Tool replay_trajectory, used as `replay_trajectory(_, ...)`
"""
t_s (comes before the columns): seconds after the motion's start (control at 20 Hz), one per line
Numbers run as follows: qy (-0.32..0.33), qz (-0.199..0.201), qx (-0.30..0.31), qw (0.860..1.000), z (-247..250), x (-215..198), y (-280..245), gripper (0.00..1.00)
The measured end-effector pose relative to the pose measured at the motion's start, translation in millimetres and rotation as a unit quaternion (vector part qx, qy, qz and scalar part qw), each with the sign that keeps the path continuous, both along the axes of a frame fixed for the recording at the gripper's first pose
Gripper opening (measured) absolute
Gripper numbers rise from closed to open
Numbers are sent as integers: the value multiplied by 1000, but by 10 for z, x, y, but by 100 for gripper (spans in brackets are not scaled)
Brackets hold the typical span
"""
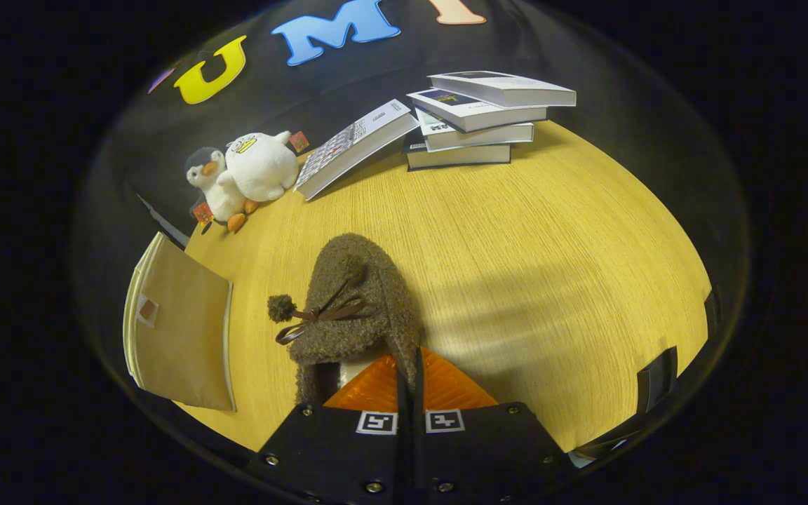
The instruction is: Open the storage box then place both shoes into the box .Put the left shoe in first, then the right shoe, with the right side of both shoes facing outward in a uniform manner.
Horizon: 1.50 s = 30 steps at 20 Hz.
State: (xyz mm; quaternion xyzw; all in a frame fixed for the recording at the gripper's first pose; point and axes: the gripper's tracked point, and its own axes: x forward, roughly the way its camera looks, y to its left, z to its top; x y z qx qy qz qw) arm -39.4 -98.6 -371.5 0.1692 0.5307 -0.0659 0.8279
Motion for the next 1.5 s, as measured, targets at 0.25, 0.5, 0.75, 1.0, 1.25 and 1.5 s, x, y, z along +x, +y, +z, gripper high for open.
replay_trajectory(0.25, -26, -19, 22, 999, 406, 157, 243, 0)
replay_trajectory(0.5, -50, -19, 34, 998, 784, 312, 569, 0)
replay_trajectory(0.75, -70, -13, 47, 996, 1067, 471, 962, 0)
replay_trajectory(1.0, -89, 1, 66, 994, 1310, 631, 1464, 0)
replay_trajectory(1.25, -100, 19, 94, 990, 1444, 751, 2029, 0)
replay_trajectory(1.5, -101, 36, 115, 988, 1440, 810, 2562, 1)
